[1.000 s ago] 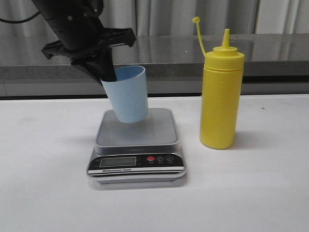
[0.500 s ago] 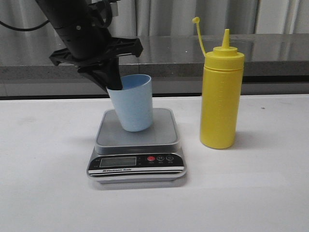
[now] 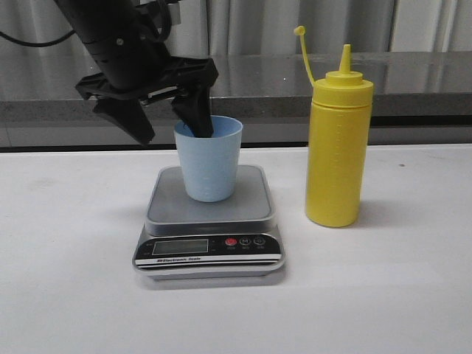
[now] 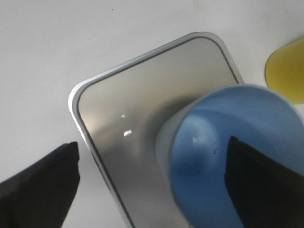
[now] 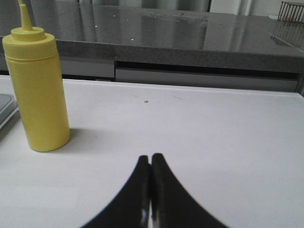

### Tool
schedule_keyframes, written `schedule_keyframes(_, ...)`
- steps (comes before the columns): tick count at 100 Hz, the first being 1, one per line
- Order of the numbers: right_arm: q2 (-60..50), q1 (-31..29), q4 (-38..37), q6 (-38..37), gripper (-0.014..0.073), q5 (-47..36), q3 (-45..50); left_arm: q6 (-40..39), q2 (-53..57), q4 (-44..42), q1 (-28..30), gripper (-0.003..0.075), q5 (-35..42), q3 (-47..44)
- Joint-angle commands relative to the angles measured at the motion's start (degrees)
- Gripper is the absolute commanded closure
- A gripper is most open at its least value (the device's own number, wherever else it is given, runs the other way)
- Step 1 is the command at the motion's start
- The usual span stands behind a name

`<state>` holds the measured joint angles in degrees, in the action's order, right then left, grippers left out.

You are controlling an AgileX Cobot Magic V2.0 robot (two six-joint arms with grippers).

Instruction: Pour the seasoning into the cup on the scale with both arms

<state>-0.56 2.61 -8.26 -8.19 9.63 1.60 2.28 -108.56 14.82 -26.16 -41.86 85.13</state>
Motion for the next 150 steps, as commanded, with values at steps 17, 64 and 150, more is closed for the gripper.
schedule_keyframes(17, -0.98, -0.25, -0.22, 0.32, 0.0713, -4.57, -0.01, 0.00, 8.48, 0.36, -0.31, 0.0098, 2.19, 1.76)
schedule_keyframes(64, -0.98, -0.25, -0.22, 0.32, 0.0713, -4.57, -0.01, 0.00, 31.21, -1.54, 12.35, 0.0098, 13.65, -14.59)
schedule_keyframes(150, -0.98, -0.25, -0.22, 0.32, 0.0713, -4.57, -0.01, 0.00, 90.44, -5.90, 17.72, 0.0098, 28.32, -60.18)
